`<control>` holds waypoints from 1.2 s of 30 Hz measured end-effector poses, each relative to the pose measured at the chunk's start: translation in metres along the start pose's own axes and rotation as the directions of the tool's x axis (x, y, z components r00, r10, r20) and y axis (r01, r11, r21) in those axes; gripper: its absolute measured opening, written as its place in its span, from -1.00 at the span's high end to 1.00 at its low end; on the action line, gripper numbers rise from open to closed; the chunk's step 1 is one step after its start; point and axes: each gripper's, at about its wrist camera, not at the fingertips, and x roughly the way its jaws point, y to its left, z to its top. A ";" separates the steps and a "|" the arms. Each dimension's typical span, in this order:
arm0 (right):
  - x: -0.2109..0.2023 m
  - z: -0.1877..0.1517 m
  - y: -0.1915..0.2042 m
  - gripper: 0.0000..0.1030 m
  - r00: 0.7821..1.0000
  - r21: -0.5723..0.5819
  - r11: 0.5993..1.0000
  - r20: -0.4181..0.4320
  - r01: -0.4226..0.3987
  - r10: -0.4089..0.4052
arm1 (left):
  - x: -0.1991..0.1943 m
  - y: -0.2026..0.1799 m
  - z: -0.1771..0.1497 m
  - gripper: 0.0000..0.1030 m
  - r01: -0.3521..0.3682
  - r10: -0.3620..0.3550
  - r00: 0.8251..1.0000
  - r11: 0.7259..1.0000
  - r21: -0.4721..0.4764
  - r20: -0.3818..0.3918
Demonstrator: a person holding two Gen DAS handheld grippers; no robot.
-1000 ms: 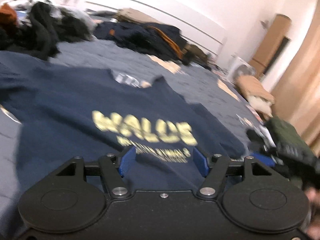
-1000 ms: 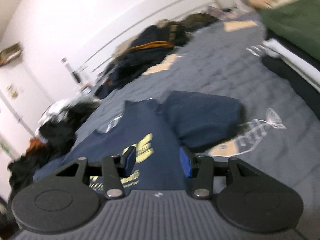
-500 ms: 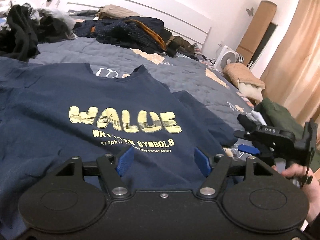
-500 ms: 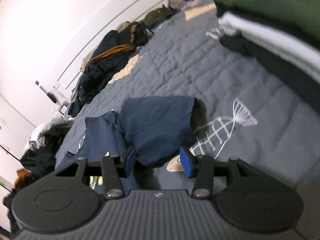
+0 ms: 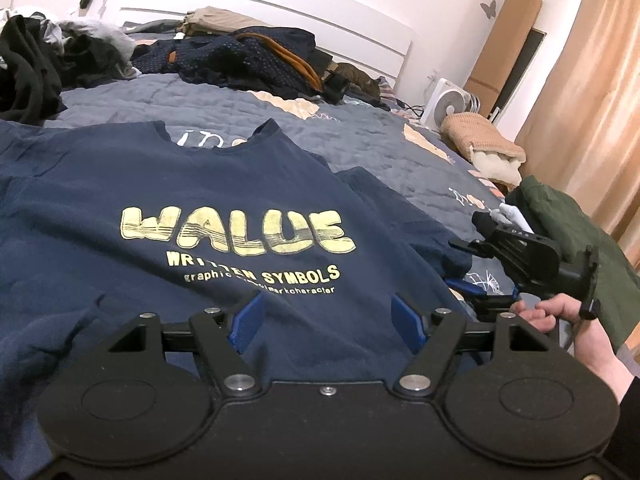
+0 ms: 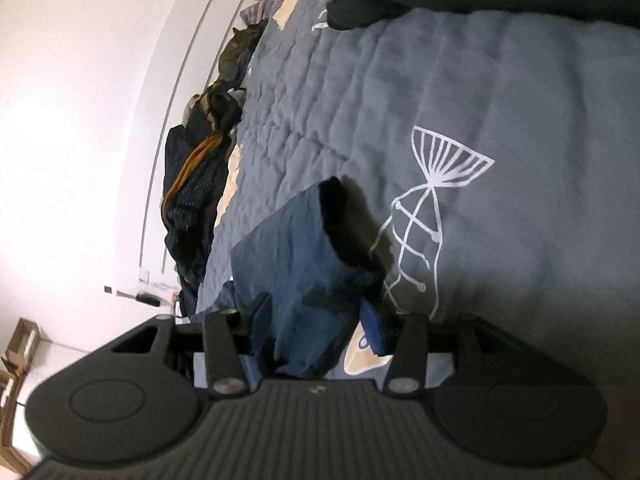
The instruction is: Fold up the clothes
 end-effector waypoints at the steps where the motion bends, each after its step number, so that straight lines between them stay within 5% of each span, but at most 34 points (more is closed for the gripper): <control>1: 0.001 -0.001 0.001 0.08 1.000 -0.008 1.000 0.000 0.004 -0.004 | 0.001 0.000 0.000 -0.34 0.000 0.000 1.000 1.000 0.001 -0.001; 8: 0.007 -0.001 0.005 0.08 0.999 -0.010 0.999 -0.029 0.036 -0.036 | 0.002 -0.002 -0.002 -0.34 -0.007 0.007 1.000 1.000 0.011 -0.011; 15: -0.001 -0.008 0.020 0.08 0.986 -0.049 0.986 -0.044 0.161 -0.163 | 0.008 -0.004 -0.004 -0.35 -0.007 0.007 1.000 1.000 0.011 -0.019; 23: 0.007 -0.004 0.007 0.08 0.996 -0.068 0.995 0.055 0.077 -0.073 | 0.010 -0.010 -0.007 -0.35 0.006 -0.005 1.000 0.999 0.035 -0.027; 26: 0.001 -0.001 0.005 0.36 0.990 -0.058 0.996 0.128 0.073 -0.065 | 0.009 -0.007 -0.007 -0.35 0.004 -0.003 1.000 1.000 0.025 -0.026; 28: -0.006 0.004 0.006 0.89 0.985 -0.052 0.996 0.160 0.074 -0.065 | 0.007 -0.005 -0.005 -0.35 0.003 -0.002 1.000 1.000 0.024 -0.020; 33: -0.023 0.015 0.022 0.92 0.967 -0.072 0.996 0.254 0.043 -0.023 | 0.006 -0.001 -0.003 -0.35 0.001 -0.001 1.000 1.000 0.011 -0.016; 36: -0.044 0.023 0.040 0.92 0.936 -0.136 0.989 0.353 0.054 -0.003 | 0.005 0.001 -0.003 -0.35 -0.001 0.001 1.000 1.000 0.007 -0.015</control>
